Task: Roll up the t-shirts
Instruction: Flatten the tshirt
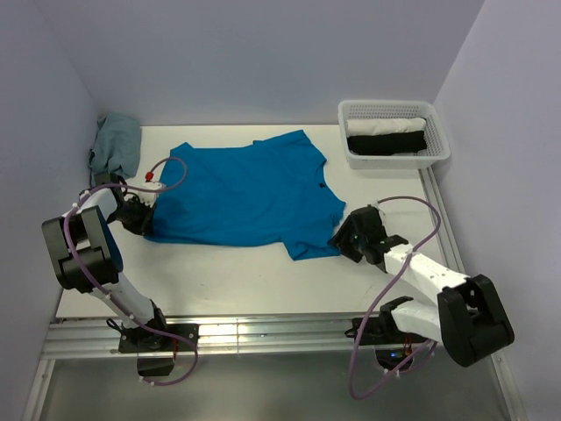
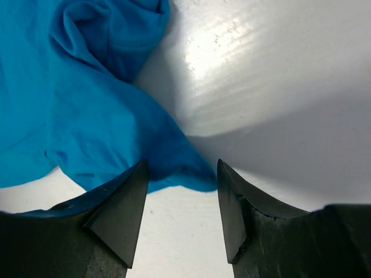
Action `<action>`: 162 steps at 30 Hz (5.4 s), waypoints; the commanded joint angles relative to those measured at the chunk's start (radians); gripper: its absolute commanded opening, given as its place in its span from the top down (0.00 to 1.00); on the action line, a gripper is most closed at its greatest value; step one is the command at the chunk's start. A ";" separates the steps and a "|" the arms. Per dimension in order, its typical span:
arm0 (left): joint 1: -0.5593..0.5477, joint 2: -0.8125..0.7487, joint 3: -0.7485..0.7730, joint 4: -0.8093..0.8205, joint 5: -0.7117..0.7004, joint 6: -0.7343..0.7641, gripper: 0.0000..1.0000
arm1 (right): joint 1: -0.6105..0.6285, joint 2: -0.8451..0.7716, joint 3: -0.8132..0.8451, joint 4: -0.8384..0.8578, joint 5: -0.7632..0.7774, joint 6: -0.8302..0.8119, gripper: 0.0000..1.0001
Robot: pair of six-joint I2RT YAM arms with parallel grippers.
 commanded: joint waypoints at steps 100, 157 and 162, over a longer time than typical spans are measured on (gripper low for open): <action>-0.133 -0.229 0.739 -0.063 0.036 -0.301 1.00 | -0.325 0.102 1.774 -0.396 0.003 -0.385 1.00; -0.048 0.433 1.425 0.467 -0.047 -0.874 1.00 | -0.316 0.666 1.921 0.130 -0.019 -0.420 1.00; -0.019 0.359 1.230 0.375 0.048 -0.790 1.00 | -0.317 0.514 1.591 0.135 -0.077 -0.387 1.00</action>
